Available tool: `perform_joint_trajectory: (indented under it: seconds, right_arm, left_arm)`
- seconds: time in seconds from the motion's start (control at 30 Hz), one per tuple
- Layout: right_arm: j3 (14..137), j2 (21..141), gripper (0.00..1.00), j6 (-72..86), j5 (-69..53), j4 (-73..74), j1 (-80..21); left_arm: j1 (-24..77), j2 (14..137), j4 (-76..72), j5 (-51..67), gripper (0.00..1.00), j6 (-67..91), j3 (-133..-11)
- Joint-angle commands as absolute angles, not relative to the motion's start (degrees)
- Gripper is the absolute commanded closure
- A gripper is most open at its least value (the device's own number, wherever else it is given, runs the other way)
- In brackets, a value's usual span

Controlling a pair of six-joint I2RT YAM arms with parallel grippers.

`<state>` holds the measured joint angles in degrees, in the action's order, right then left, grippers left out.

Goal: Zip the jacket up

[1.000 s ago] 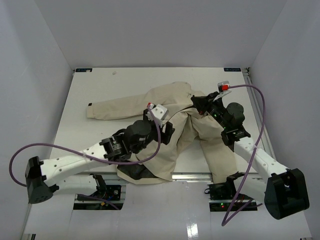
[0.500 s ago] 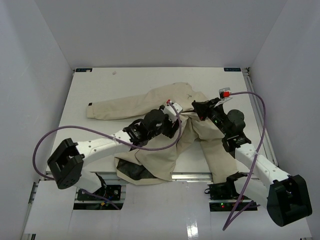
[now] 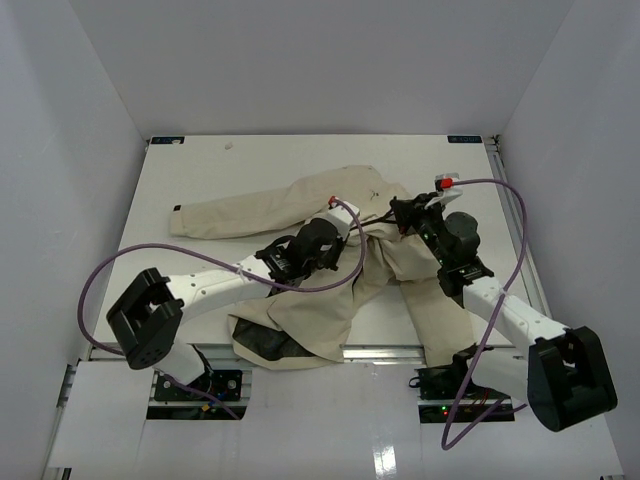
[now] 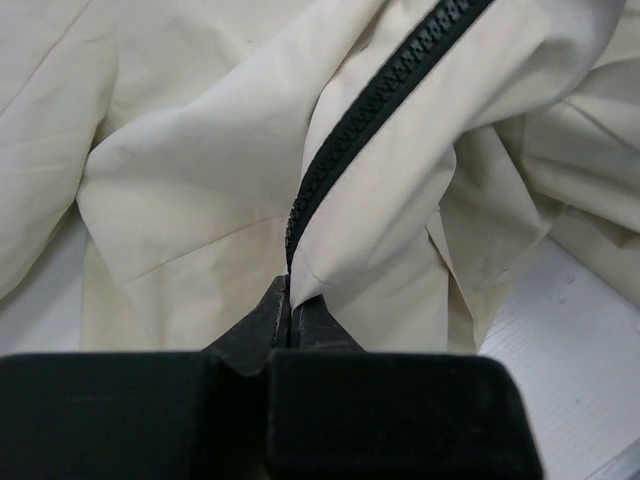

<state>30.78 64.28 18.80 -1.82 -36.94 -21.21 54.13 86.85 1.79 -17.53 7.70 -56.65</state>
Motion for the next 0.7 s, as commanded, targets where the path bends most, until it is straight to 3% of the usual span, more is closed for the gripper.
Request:
perform_joint_trajectory:
  seconds: [0.0, 0.67]
  right_arm:
    - [38.7, 70.37, 0.92, 15.81, 2.99, -39.12, -17.82]
    - [46.01, 81.67, 0.92, 19.47, 1.1, -39.03, -6.23]
  left_arm:
    - [53.79, 77.13, 6.44, -26.62, 1.0, 15.33, -53.4]
    - [53.5, 64.09, 16.35, -39.71, 1.0, 23.84, -48.76]
